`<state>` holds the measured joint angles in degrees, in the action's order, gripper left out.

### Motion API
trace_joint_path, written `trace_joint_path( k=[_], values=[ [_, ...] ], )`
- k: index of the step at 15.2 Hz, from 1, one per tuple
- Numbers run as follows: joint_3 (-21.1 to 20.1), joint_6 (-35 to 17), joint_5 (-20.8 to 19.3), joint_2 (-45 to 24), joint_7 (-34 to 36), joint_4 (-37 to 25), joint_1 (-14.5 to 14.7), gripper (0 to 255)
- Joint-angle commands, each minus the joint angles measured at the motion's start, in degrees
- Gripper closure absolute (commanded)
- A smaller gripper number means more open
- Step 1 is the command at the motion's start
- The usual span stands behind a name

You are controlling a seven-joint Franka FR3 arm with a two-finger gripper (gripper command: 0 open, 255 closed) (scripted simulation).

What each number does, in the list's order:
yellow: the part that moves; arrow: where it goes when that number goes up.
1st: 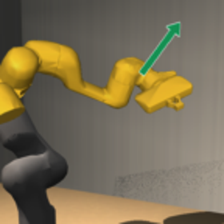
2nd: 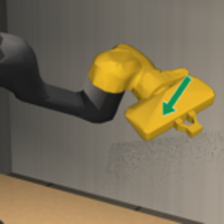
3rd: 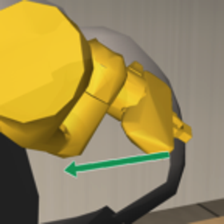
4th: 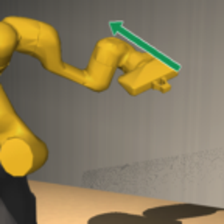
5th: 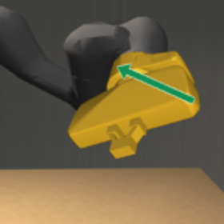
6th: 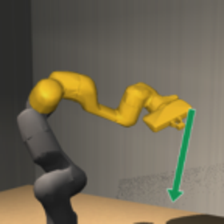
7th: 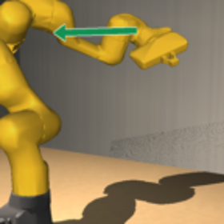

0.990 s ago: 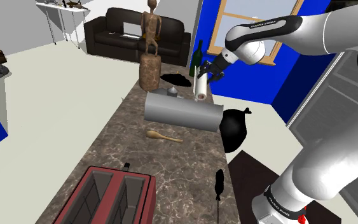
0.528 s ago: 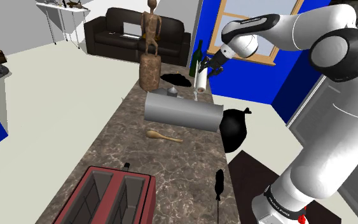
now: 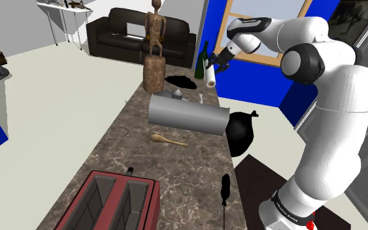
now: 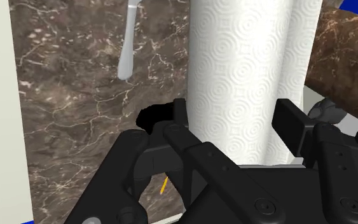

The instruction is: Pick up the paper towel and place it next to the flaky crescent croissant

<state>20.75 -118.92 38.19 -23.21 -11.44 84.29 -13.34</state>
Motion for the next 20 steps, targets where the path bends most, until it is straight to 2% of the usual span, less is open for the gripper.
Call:
trace_joint_path(
  k=[1, 4, 20],
  values=[
    [-0.13, 4.15, 1.48, -6.48, -0.19, -9.70, -3.28, 255],
    [-0.83, 9.23, 2.64, -14.72, 1.12, -22.91, -7.50, 255],
    [-2.07, -0.27, 5.20, -15.81, -4.85, -13.01, -6.40, 255]
  ],
)
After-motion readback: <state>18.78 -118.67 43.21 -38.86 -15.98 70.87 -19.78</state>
